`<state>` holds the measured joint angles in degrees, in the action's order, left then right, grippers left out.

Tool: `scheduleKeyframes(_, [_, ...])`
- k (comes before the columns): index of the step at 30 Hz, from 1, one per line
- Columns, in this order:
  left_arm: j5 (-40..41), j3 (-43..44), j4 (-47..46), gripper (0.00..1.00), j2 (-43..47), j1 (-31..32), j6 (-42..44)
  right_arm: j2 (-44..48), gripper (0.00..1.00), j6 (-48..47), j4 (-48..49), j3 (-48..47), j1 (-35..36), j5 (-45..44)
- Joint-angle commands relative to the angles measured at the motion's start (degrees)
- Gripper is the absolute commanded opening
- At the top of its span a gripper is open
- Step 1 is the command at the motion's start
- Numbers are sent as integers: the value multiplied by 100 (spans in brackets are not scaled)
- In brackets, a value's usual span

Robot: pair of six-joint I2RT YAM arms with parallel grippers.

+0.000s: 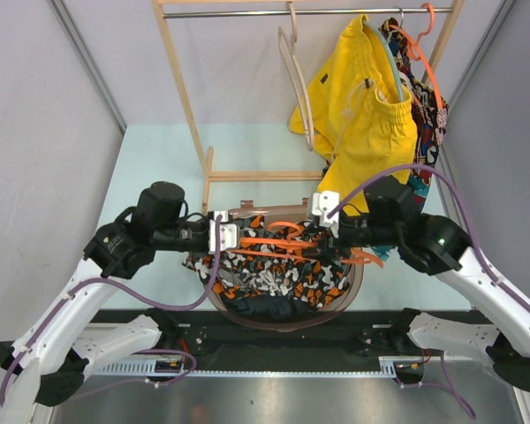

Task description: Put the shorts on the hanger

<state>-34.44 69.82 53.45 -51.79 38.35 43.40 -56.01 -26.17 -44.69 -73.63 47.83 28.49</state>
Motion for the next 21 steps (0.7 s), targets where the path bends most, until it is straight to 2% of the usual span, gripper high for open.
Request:
scheduleKeyframes(1, [279,119,-336,0,-85,190,-156,-270,49,201,584,-380,209,51])
scheduleKeyframes(5, [621,163,-283,0,-156,340,-51,-455,30,-63,514,-425,305,16])
scheduleKeyframes(6, [674,163,-274,0,-165,392,-33,-472,13,-115,470,-433,340,-36])
scheduleKeyframes(7, [692,146,-230,0,-173,401,-33,-472,3,-203,452,-433,358,-71])
scheduleKeyframes(8, [684,172,-186,0,-182,402,-85,-455,0,-239,417,-433,367,-107])
scheduleKeyframes(12, [106,76,43,56,53,192,-305,-131,0,-432,-38,-433,367,-448])
scheduleKeyframes(14, [-141,-29,112,61,204,-37,-341,89,0,-485,-224,-425,376,-589])
scheduleKeyframes(18, [-327,-126,507,61,380,-442,-95,748,0,-459,-723,-433,166,-390])
scheduleKeyframes(21, [-309,-355,780,62,485,-460,134,1109,0,-678,-1390,-433,138,-265])
